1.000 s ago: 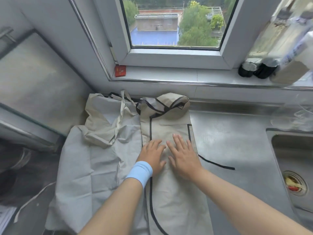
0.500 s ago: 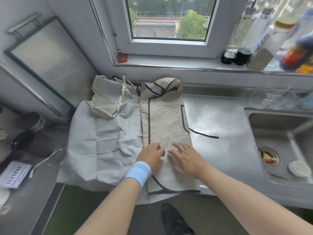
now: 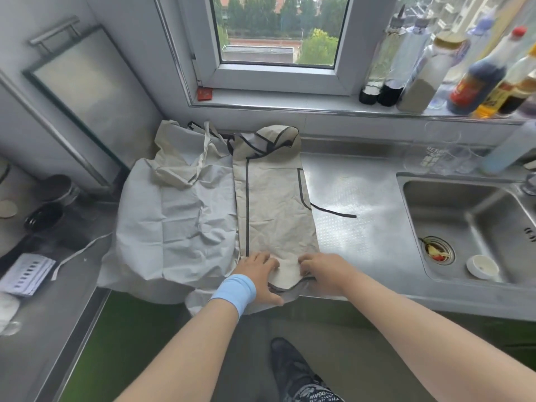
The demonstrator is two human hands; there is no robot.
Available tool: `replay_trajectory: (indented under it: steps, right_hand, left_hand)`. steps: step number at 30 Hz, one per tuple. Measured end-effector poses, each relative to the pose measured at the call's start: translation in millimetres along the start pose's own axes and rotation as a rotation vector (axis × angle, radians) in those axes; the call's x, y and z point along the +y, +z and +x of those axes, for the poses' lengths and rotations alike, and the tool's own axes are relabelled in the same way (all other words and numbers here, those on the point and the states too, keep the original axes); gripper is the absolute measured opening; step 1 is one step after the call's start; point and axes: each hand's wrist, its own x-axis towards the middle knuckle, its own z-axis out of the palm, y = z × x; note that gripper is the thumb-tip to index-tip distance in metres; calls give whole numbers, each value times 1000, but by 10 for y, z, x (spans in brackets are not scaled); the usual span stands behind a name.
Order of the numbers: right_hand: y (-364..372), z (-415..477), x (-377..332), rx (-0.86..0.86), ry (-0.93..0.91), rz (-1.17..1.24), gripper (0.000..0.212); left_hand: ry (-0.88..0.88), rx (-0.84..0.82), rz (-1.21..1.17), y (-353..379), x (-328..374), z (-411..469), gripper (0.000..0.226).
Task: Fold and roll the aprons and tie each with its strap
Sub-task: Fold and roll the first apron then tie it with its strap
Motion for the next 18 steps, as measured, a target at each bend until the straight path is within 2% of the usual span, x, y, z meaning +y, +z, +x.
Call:
replay_trajectory:
  steps: [2,4,6,8,10,12,14,16,18]
  right_hand:
    - [-169,51,-51,13,60,-47,15]
    - [-358,107,-79,73,124,20,12]
    - [-559,136,-79,148,162,125,11]
    - [-739,148,-70,167,200,240,8]
    - [-915,162,-44,96,256,425,5]
    - [-1093,161,-8,-110,287,654,10]
    - [-1237,163,69,-299,292,749,16]
    - [-1315,226,171,-308,298,765,19]
    - [-1356,364,279,-165,332,808,21]
  left_hand:
    - [2,29,-37,-69,-1,-24,84]
    - [7,64,-67,-170,-9,-24,80]
    - [-19,81,-116,-319,-22,-20,63]
    - [-94,113,-209,-491,-43,8,35]
    - [-147,95,-247,-702,-93,50,23]
    - [-142,-72,-259,-931,-138,79,25]
    - [-151,-262,-295,-1148,-152,79,27]
    - [-158,-297,-297,-1348,-175,129,25]
    - [-149,-177,-291,-1515,-224,261,22]
